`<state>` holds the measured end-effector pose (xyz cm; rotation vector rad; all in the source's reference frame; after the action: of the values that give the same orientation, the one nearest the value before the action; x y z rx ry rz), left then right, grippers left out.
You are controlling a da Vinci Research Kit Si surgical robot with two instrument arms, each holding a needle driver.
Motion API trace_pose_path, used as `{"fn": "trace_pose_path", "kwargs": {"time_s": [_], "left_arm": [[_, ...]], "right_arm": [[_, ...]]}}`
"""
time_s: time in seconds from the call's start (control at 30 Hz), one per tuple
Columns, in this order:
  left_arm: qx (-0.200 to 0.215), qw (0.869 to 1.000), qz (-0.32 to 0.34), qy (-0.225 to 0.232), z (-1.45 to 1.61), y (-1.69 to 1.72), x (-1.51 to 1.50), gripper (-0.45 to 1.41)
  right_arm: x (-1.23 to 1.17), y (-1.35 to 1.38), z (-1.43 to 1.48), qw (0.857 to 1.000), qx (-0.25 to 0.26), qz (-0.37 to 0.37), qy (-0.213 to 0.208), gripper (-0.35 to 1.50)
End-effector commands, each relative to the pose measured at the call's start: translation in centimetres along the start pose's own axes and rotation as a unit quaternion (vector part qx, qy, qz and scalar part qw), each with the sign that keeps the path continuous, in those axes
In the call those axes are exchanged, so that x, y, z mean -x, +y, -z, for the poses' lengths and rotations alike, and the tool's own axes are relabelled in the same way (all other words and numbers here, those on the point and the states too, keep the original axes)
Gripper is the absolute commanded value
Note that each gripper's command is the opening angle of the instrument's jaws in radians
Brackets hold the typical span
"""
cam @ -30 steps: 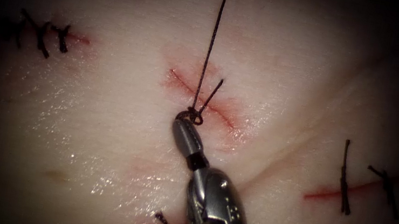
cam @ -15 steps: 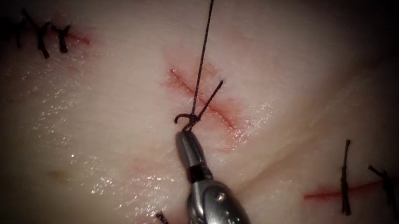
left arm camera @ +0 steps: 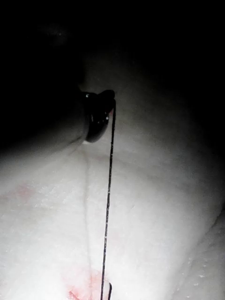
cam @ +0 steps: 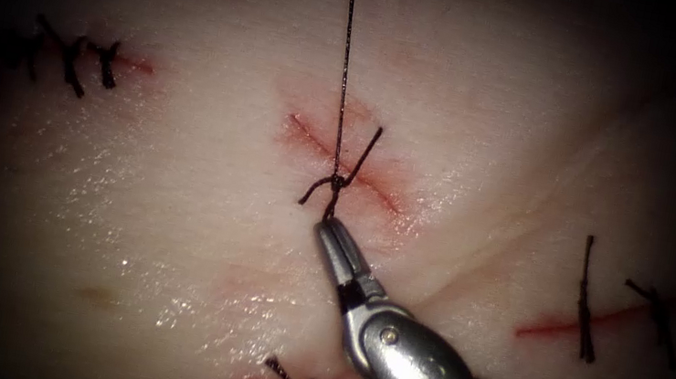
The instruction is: Wound Closure
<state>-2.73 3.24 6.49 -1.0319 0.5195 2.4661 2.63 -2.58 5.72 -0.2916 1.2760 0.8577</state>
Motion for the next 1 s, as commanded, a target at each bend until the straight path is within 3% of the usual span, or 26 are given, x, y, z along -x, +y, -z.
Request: {"fn": "trace_pose_path", "kwargs": {"time_s": [0.03, 0.3, 0.33, 0.4, 0.43, 0.47, 0.7, 0.8, 0.87, 1.0], "left_arm": [[-0.002, 1.000, 0.000, 0.003, -0.07, -0.03, -0.03, -0.45], [0.008, 1.000, 0.002, 0.023, 0.10, 0.22, -0.07, -0.45], [0.013, 1.000, 0.003, 0.028, 0.18, 0.28, -0.09, -0.45], [0.020, 0.999, 0.008, 0.034, 0.30, 0.34, -0.11, -0.45], [0.028, 0.999, 0.010, 0.040, 0.41, 0.38, -0.13, -0.45], [0.028, 0.999, 0.010, 0.044, 0.48, 0.40, -0.14, -0.45], [0.023, 0.996, 0.017, 0.084, 1.15, 0.62, -0.31, -0.45], [0.022, 0.995, 0.021, 0.094, 1.39, 0.79, -0.40, -0.45], [0.022, 0.995, 0.021, 0.097, 1.50, 0.87, -0.47, -0.45], [0.023, 0.993, 0.023, 0.113, 1.73, 1.04, -0.61, -0.45]], "right_arm": [[0.05, -0.03, -0.03, 1.000, 0.001, -0.001, -0.001, -0.35], [-0.08, -0.01, -0.12, 0.999, 0.003, -0.034, -0.007, -0.35], [-0.17, 0.02, -0.12, 0.998, -0.001, -0.066, -0.012, 0.31], [-0.28, 0.05, -0.10, 0.996, -0.003, -0.083, -0.017, 0.81], [-0.39, 0.05, -0.08, 0.995, -0.005, -0.100, -0.021, 0.98], [-0.45, 0.05, -0.06, 0.994, -0.008, -0.103, -0.023, 1.01], [-0.92, 0.10, 0.00, 0.991, -0.026, -0.128, -0.025, 1.11], [-1.05, 0.17, -0.05, 0.990, -0.026, -0.135, -0.030, 0.89], [-1.09, 0.22, -0.09, 0.990, -0.025, -0.138, -0.033, 0.47], [-1.13, 0.30, -0.23, 0.988, -0.005, -0.141, -0.068, 0.40]]}}
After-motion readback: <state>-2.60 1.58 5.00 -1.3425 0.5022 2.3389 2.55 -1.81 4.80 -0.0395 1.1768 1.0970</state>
